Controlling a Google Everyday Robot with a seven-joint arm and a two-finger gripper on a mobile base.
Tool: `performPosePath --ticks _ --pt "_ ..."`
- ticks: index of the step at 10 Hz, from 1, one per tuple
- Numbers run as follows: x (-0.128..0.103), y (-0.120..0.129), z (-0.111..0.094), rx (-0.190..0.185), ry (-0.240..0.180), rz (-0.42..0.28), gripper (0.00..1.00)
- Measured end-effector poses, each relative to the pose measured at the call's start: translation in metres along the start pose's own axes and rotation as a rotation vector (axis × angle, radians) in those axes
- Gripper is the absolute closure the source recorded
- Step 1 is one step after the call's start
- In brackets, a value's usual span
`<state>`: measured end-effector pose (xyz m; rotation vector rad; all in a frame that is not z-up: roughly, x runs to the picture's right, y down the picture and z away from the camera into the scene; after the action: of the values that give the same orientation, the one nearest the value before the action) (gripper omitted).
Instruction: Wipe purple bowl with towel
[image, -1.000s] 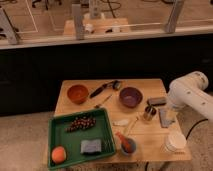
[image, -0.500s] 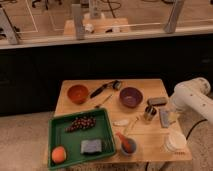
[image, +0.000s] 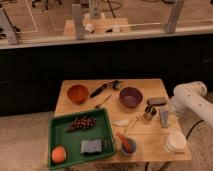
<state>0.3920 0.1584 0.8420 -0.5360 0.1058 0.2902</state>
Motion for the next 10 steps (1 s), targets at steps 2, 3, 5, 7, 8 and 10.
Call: performPosePath --ticks 2,3,5,7,8,10 --pt "0.001 0.001 0.016 -0.024 -0.009 0.007 0.2" --pt "-0.003 0.001 0.02 -0.033 -0.017 0.002 0.2" --pt "-0.003 0.002 0.026 -0.052 -0.025 0.002 0.2" --pt "-0.005 0.003 0.032 -0.065 -0.034 0.005 0.2" --pt "-0.006 0.004 0.035 -0.071 -0.035 0.004 0.2" --pt "-0.005 0.005 0.037 -0.078 -0.041 0.008 0.2"
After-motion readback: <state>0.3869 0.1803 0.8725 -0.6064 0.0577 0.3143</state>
